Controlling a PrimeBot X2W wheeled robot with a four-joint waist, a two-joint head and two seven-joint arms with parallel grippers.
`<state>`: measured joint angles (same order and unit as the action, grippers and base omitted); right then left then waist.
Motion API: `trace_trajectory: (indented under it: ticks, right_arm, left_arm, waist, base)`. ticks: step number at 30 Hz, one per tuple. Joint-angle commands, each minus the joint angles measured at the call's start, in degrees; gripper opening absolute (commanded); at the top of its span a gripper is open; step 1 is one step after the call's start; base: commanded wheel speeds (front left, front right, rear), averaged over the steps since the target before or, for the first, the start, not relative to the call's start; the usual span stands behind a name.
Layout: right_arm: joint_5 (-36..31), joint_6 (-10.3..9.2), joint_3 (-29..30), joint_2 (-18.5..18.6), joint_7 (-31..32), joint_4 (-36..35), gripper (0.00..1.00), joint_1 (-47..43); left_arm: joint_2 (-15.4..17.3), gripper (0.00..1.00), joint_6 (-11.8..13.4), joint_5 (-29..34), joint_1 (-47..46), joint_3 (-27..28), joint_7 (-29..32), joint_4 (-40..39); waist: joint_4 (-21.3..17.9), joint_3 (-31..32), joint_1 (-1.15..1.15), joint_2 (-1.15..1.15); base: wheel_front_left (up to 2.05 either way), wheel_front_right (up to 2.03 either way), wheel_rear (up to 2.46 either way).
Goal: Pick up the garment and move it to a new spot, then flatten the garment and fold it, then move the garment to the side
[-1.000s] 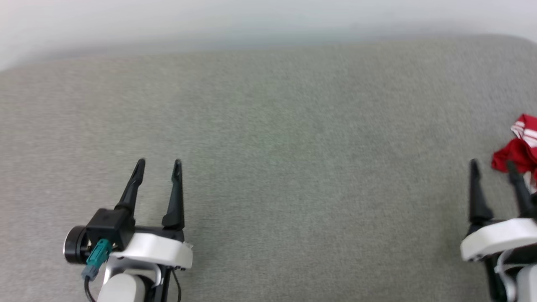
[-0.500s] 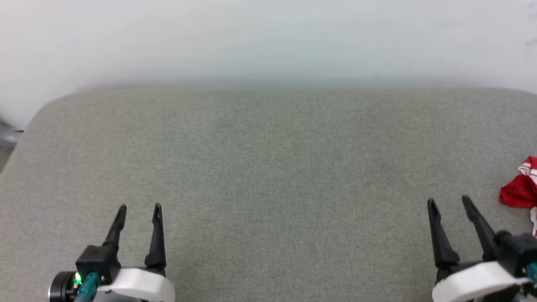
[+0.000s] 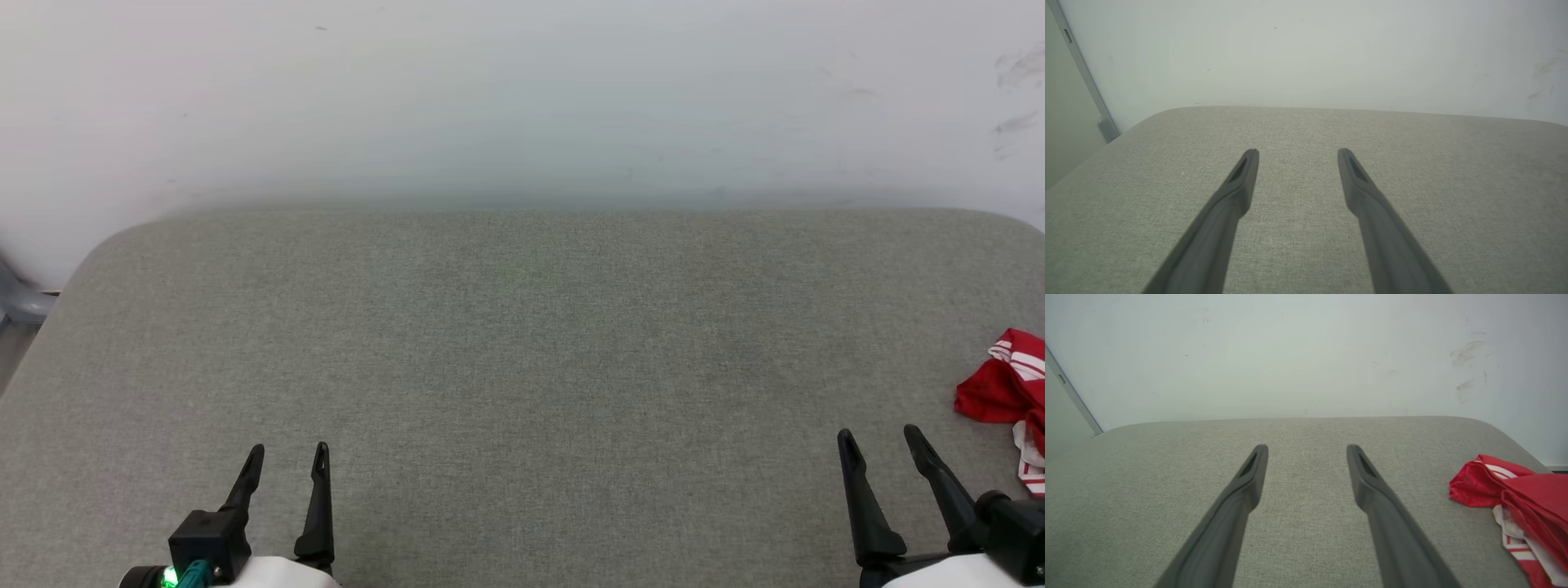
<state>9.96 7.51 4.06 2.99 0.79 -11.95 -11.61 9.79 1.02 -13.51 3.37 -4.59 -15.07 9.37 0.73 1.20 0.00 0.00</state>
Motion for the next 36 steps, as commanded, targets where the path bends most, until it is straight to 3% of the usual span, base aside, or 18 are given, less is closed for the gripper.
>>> trace_trajectory:
  ticks: [1, 11, 12, 15, 36]
  right_arm:
    - [-0.02, -0.05, 0.00, -0.20, 0.07, -0.30, 1.00, -0.28]
    - [-0.04, -0.05, 0.03, -0.21, 0.62, 0.11, 1.00, -0.08]
    - [0.01, 0.00, 0.03, 0.00, 0.71, 0.09, 0.00, 0.01]
    - [0.33, 0.01, -0.17, -0.01, 0.72, 1.53, 0.00, -0.18]
    - [22.94, 0.00, -1.05, 1.19, 0.75, 7.66, 0.00, 4.55]
  left_arm:
    - [-0.14, 1.00, -0.18, -0.01, -0.34, -0.01, -0.11, 0.13]
    - [-0.47, 1.00, -0.96, -0.60, -0.95, -0.15, -0.11, 1.07]
    - [-0.35, 0.00, -0.87, -0.43, -0.27, -0.15, 0.00, 1.06]
    - [-0.76, 0.00, -0.88, -0.63, 0.28, -0.27, 0.19, 2.41]
    - [-2.33, 0.00, -2.87, -20.81, -2.46, 2.77, 5.77, 2.97]
  waist:
    - [-0.03, -0.05, 0.00, 0.00]
    - [-0.06, 0.08, 0.00, 0.00]
    - [-0.07, 0.08, 0.00, 0.00]
    - [-0.05, 0.08, 0.01, 0.00]
    - [-0.16, -0.16, 0.01, 0.00]
  base:
    - [0.00, 0.00, 0.00]
    - [0.00, 0.00, 0.00]
    - [0.00, 0.00, 0.00]
    - [0.00, 0.00, 0.00]
    - [0.00, 0.00, 0.00]
